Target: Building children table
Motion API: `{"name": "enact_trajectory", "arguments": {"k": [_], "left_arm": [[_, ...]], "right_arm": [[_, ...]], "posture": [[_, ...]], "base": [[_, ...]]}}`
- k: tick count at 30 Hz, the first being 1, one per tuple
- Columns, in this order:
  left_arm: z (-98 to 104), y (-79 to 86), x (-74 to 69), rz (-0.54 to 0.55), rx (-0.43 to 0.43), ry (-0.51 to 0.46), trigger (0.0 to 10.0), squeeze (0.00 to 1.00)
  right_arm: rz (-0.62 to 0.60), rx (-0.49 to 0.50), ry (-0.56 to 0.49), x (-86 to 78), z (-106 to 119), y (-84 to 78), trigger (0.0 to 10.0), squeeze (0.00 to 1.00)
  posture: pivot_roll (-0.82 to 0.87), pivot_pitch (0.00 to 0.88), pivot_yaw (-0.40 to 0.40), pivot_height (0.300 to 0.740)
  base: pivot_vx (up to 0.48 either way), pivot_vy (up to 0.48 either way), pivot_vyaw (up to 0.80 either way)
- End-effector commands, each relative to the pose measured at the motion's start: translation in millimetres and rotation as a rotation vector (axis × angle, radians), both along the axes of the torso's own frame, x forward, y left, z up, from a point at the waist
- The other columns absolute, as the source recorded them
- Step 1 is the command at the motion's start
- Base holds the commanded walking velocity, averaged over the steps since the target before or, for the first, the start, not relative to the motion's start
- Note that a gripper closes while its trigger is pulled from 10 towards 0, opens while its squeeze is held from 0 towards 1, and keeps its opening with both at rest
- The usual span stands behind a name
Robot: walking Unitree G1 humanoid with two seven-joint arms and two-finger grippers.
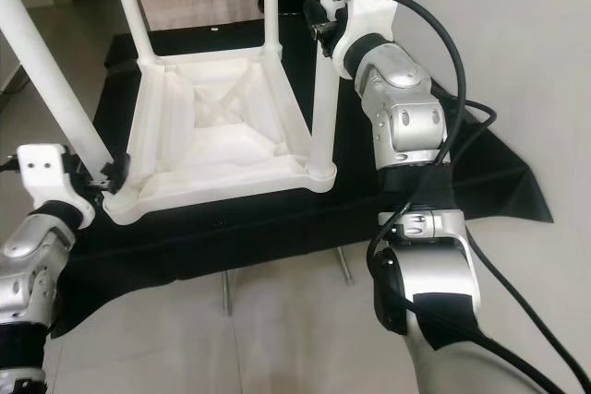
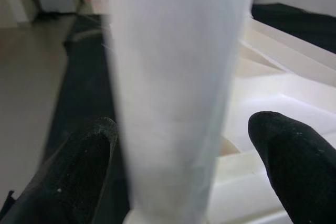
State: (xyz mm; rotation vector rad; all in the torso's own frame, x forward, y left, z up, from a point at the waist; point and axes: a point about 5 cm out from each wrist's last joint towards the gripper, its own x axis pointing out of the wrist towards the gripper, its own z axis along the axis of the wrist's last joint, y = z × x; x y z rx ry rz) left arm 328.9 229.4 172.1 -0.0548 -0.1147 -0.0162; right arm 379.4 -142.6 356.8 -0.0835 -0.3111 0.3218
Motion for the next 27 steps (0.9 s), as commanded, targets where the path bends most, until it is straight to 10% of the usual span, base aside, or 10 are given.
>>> {"name": "enact_trajectory", "arguments": {"k": [1, 7, 9, 22, 27], "left_arm": [[0.4, 2.5, 1.5, 0.000, 0.013, 0.001, 10.0, 0.00], [-7.3, 15.6, 2.2, 0.081, 0.019, 0.029, 10.0, 0.00], [-3.9, 28.0, 1.0, 0.136, 0.017, 0.002, 0.0, 0.00], [57.3, 55.0, 0.2, 0.210, 0.064, -0.191, 0.0, 0.00], [141.3, 58.1, 1.7, 0.175, 0.191, -0.399, 0.0, 0.00]], "right_arm": [[0.066, -0.042, 0.134, 4.6, -28.7, 13.6, 0.0, 0.00], [0.073, -0.039, 0.148, 0.6, -29.9, 14.3, 0.0, 0.00], [0.070, -0.036, 0.160, -0.4, -31.9, 13.2, 0.0, 0.00], [0.015, 0.018, 0.222, 0.4, -47.1, 10.3, 0.0, 0.00], [-0.013, 0.092, 0.291, 5.8, -62.0, 14.0, 0.1, 0.00]], "posture": [[-0.02, 0.189, -0.008, 0.740], [-0.03, 0.221, -0.011, 0.740], [-0.03, 0.228, -0.013, 0.740], [-0.01, 0.229, -0.002, 0.740], [0.03, 0.222, 0.007, 0.740]], "base": [[0.000, 0.000, 0.00], [0.000, 0.000, 0.00], [0.000, 0.000, 0.00], [0.000, 0.000, 0.00], [0.000, 0.000, 0.00]]}}
